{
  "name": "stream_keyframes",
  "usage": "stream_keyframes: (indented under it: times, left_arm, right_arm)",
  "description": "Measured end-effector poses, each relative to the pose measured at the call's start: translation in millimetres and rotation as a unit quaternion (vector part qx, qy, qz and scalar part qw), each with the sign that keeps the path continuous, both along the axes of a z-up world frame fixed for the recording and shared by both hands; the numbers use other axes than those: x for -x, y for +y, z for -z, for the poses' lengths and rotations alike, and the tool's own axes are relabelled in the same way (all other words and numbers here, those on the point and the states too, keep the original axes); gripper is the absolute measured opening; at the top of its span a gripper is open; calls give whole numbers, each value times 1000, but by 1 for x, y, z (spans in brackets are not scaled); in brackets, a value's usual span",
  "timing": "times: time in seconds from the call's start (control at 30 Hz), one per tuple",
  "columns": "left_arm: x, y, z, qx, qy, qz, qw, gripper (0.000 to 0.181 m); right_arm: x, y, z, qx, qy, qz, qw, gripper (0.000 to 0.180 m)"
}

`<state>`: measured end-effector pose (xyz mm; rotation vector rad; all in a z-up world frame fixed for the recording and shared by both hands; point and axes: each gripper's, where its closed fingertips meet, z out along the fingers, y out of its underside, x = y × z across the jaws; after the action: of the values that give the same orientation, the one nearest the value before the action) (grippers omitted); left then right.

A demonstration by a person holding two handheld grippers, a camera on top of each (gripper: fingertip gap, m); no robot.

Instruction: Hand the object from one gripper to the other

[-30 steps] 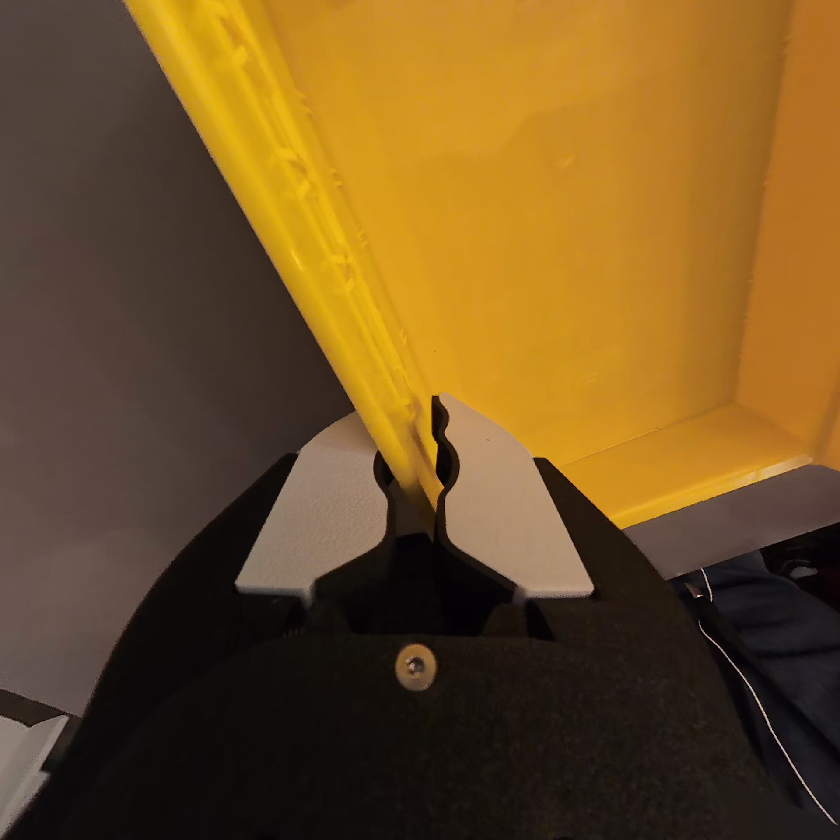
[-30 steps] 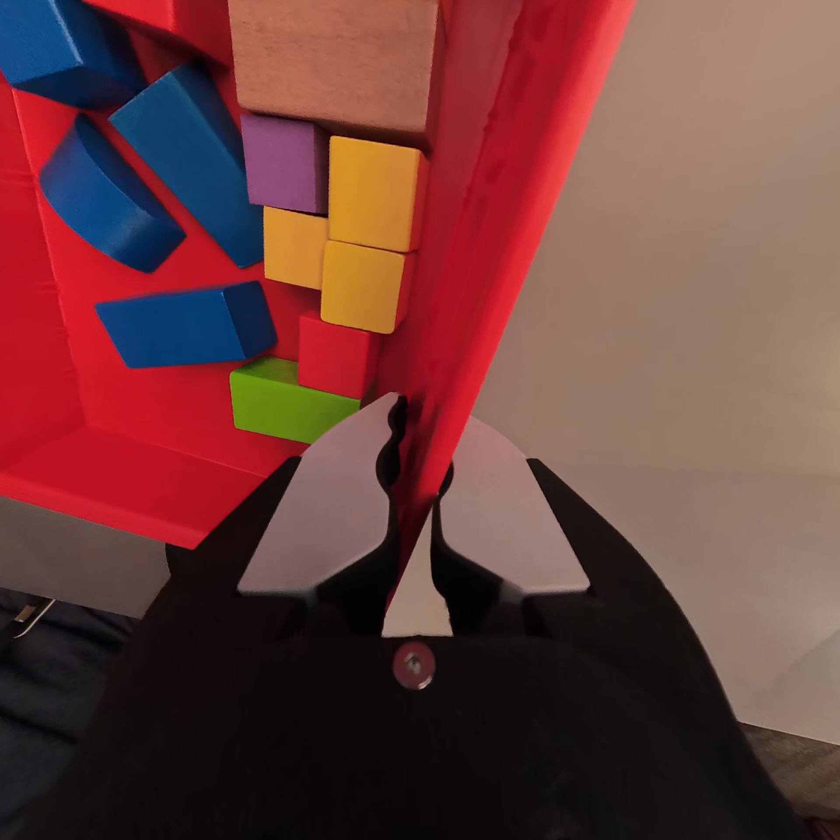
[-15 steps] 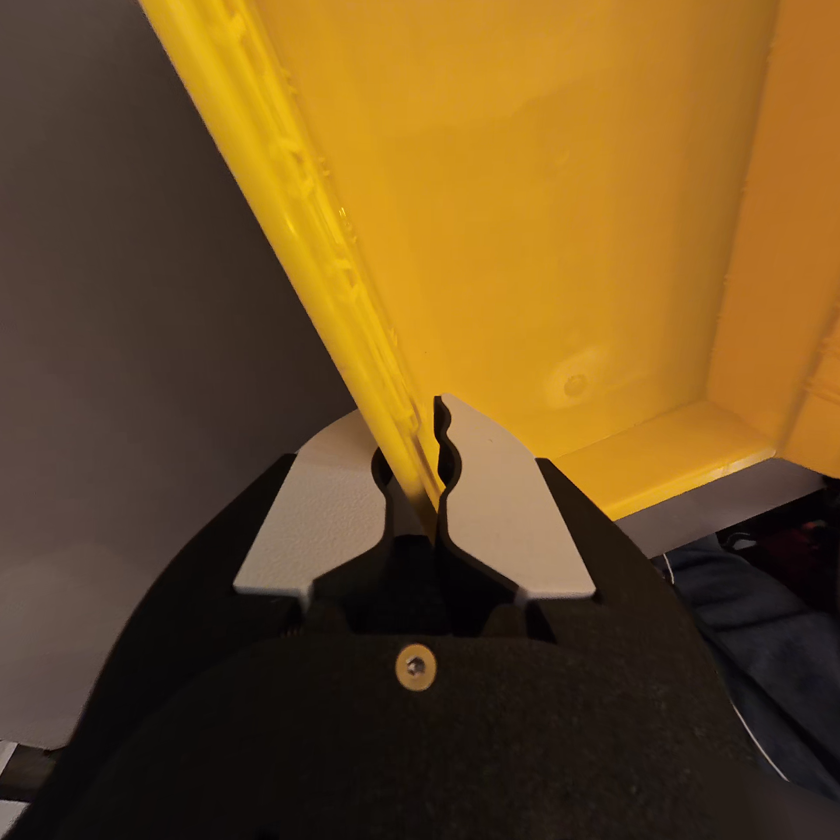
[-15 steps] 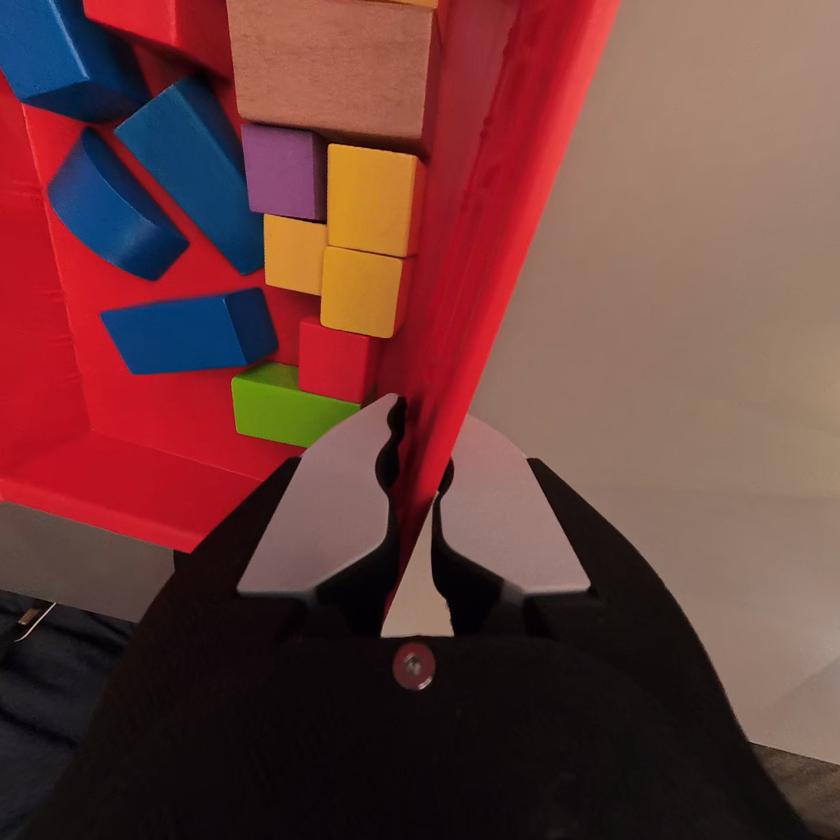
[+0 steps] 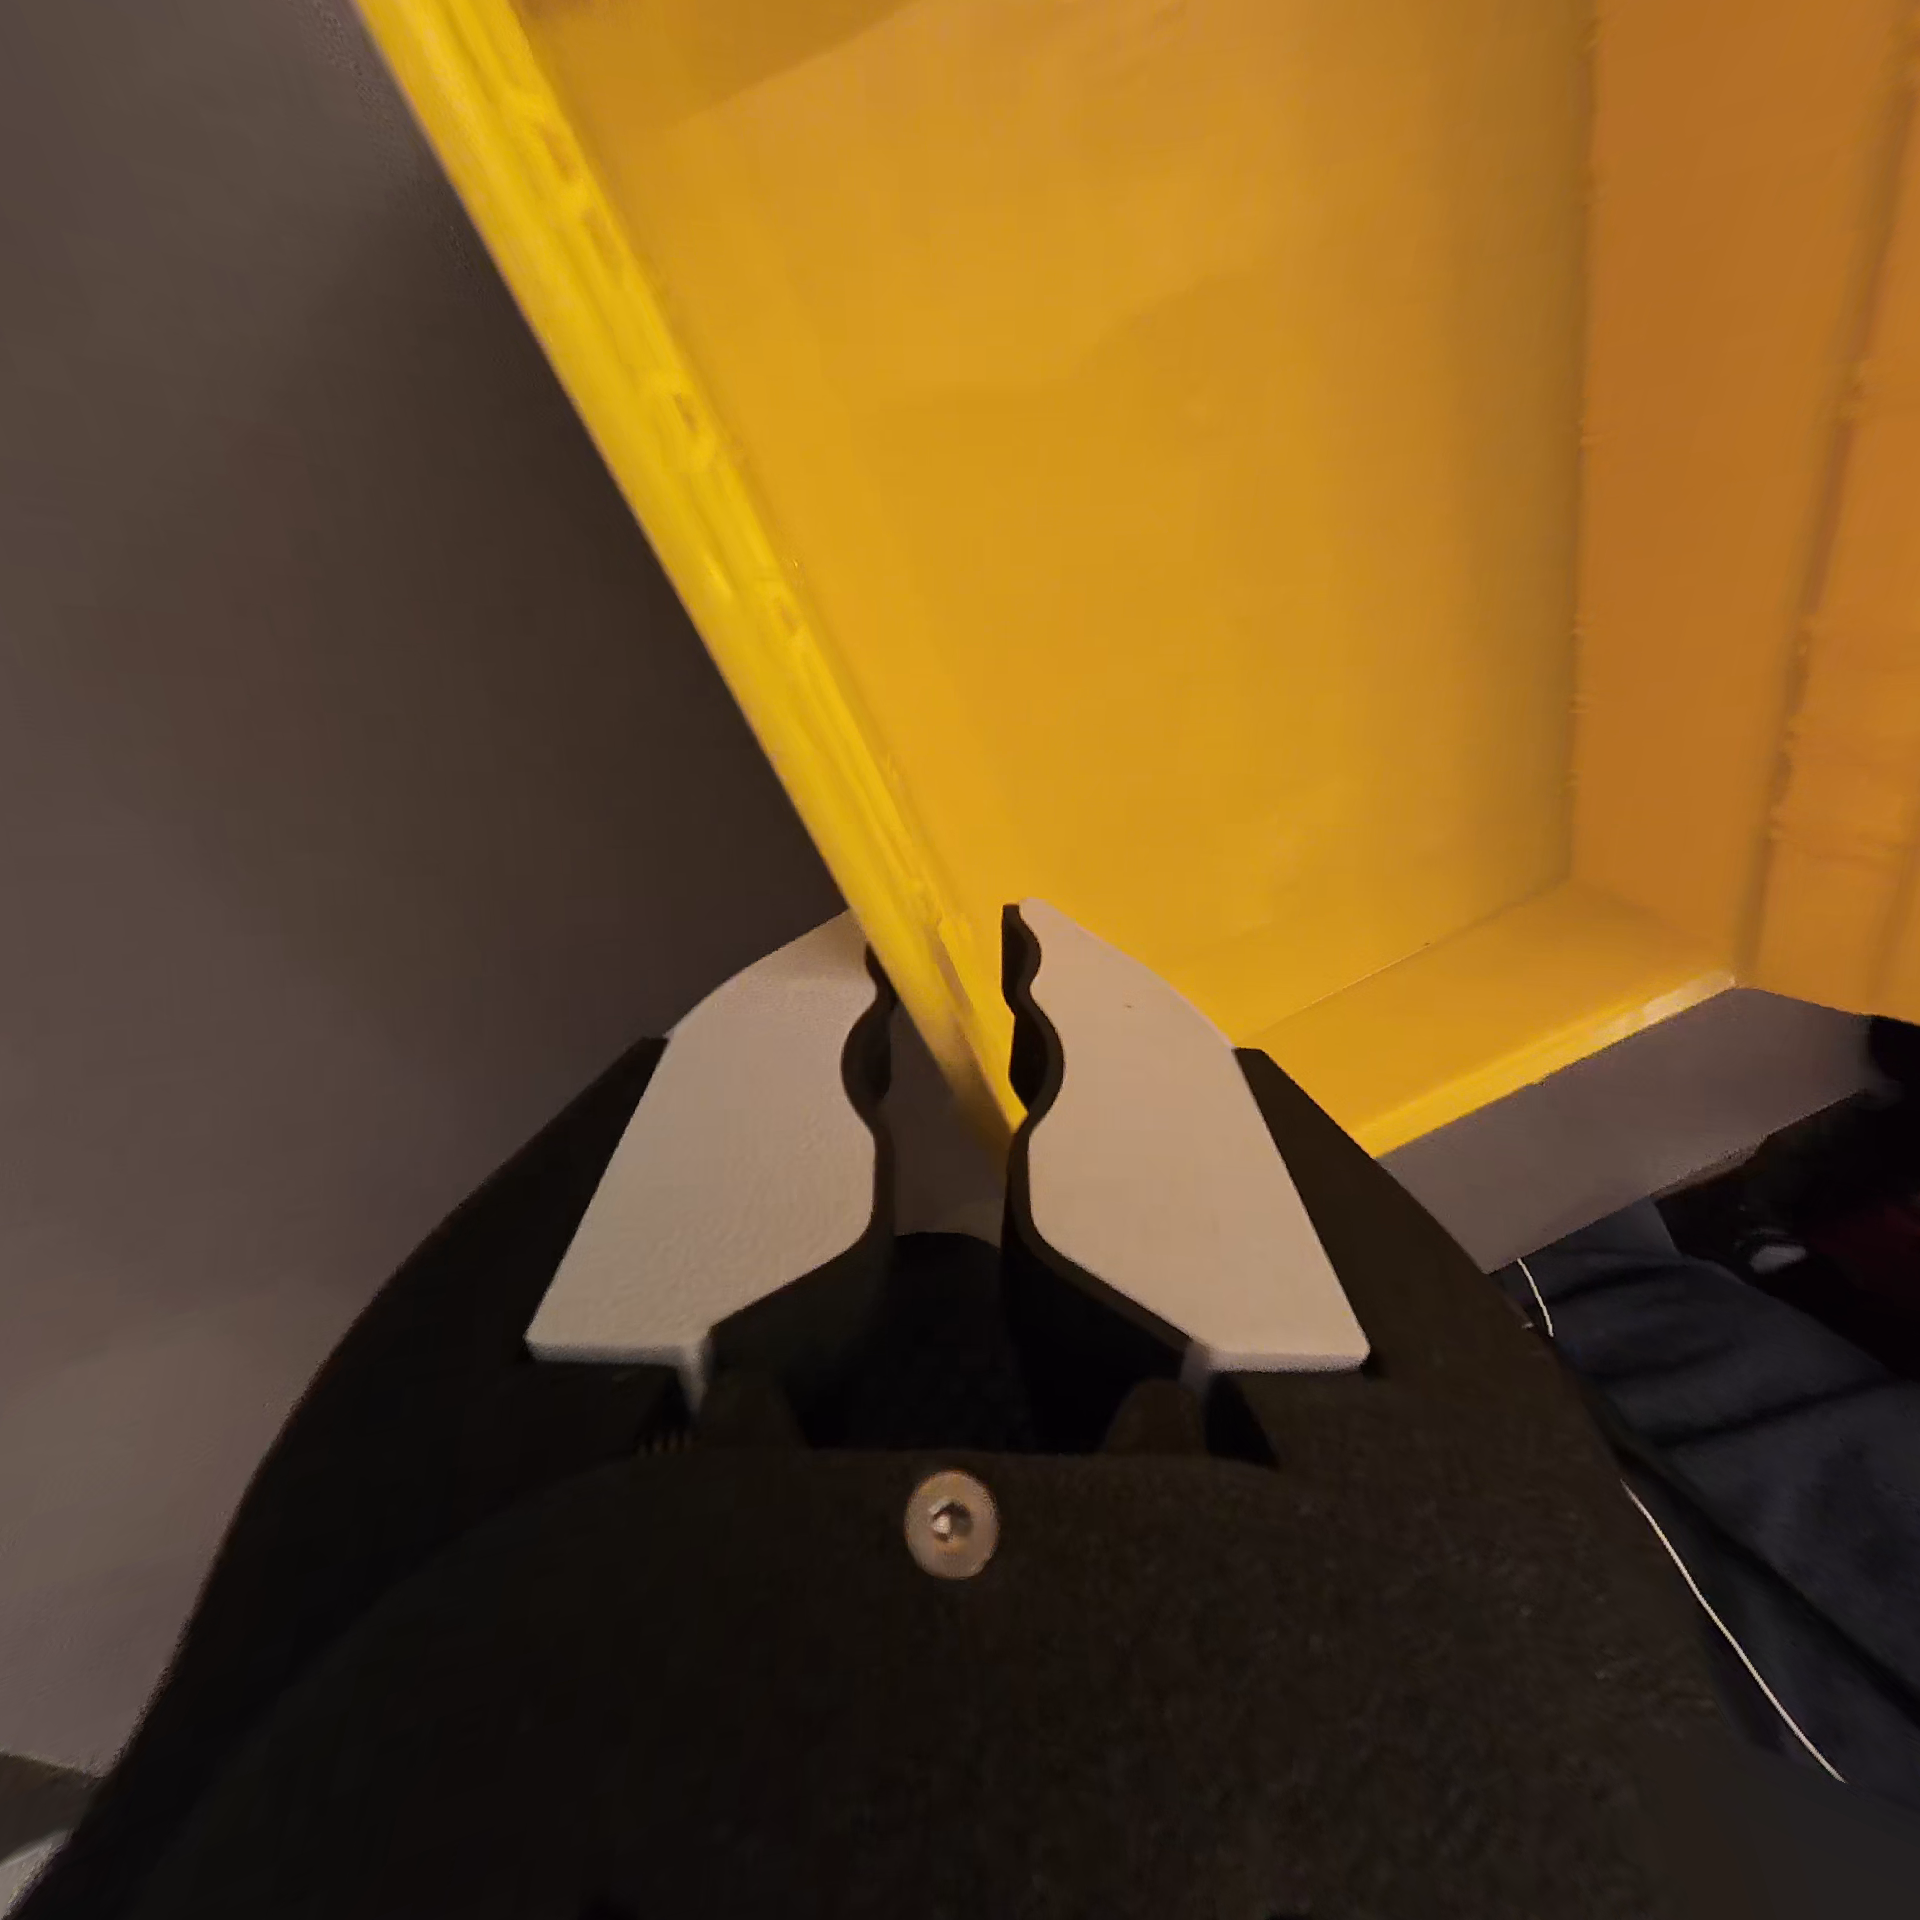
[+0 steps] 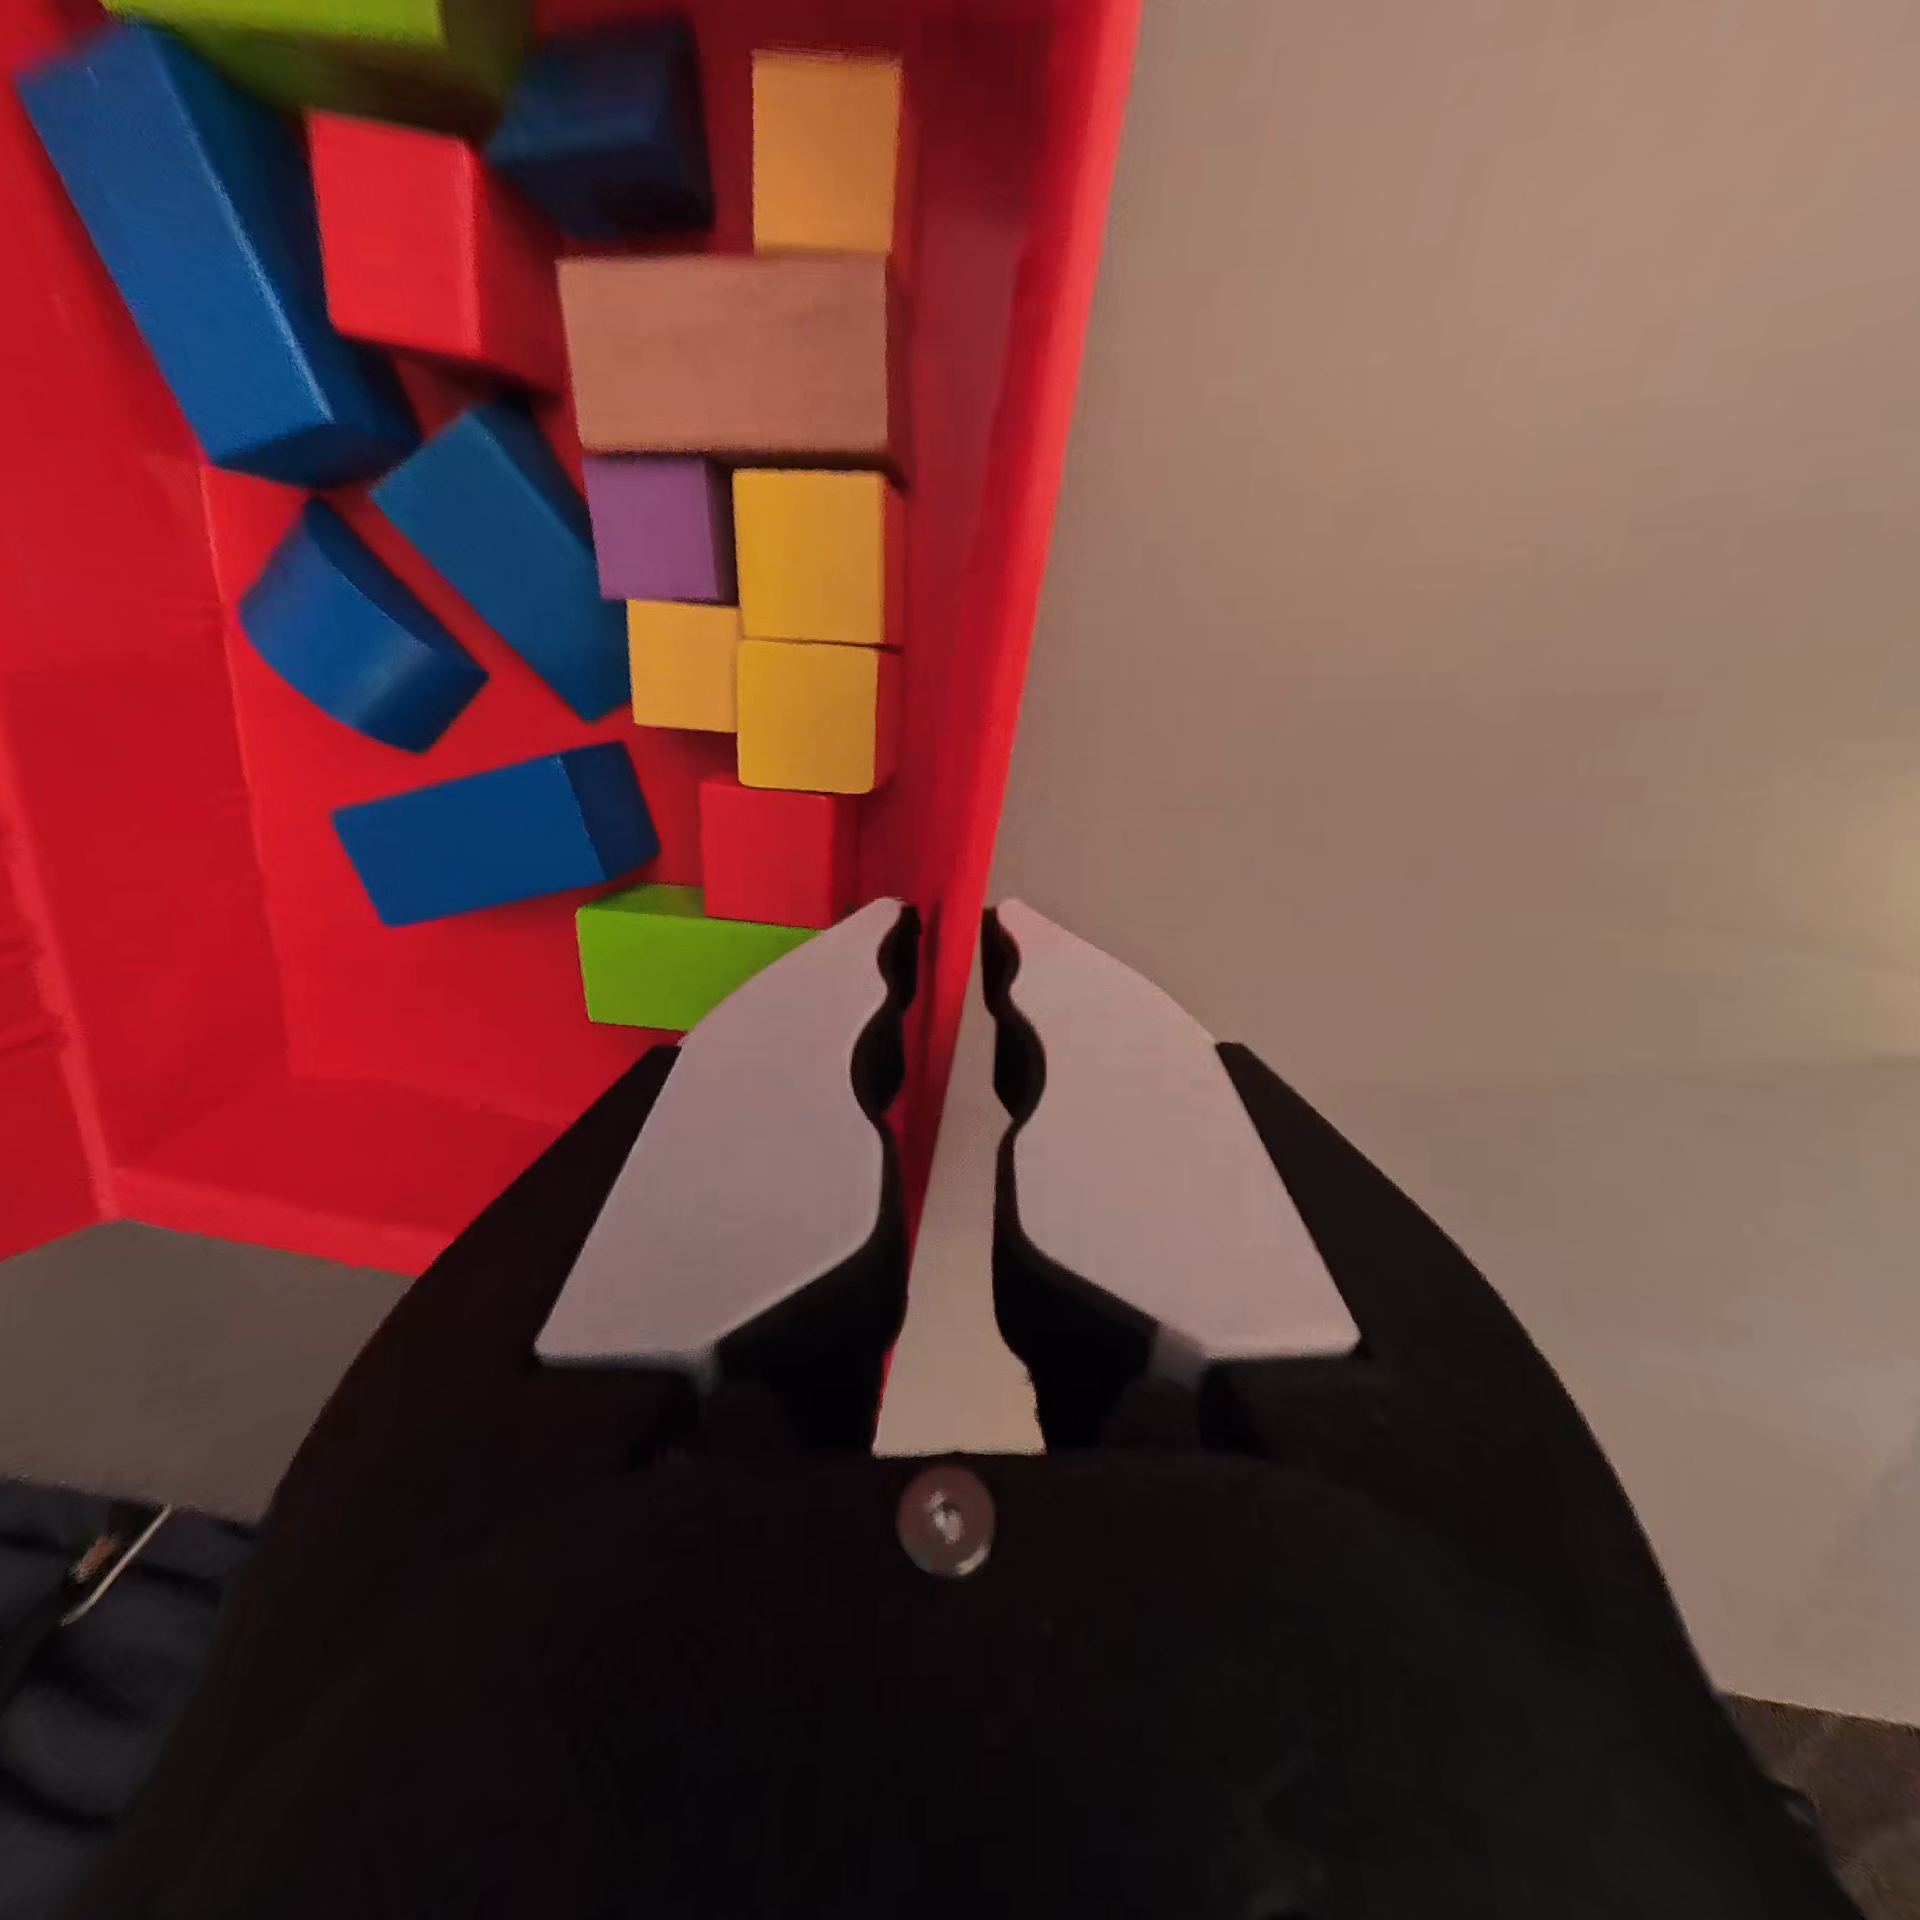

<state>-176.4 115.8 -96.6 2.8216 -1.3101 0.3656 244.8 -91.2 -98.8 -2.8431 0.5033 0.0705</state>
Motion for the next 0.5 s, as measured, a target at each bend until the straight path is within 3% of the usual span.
stream_keyframes:
  times: [0.13, 0.27, 0.37, 0.5]
  left_arm:
    - [3, 7, -39, -58, -57, -2, 997, 23]
    - [10, 20, -96, -162, -137, -13, 977, 22]
    - [21, 31, -139, -248, -194, -30, 949, 22]
    - [36, 37, -186, -323, -272, -59, 905, 22]
  right_arm:
    - [25, 20, -81, -147, -74, -20, 986, 17]
    - [120, 74, -153, -347, -31, -128, 929, 31]
    - [185, 107, -150, -365, 32, -177, 913, 30]
    - [221, 128, -99, -258, 40, -194, 946, 31]
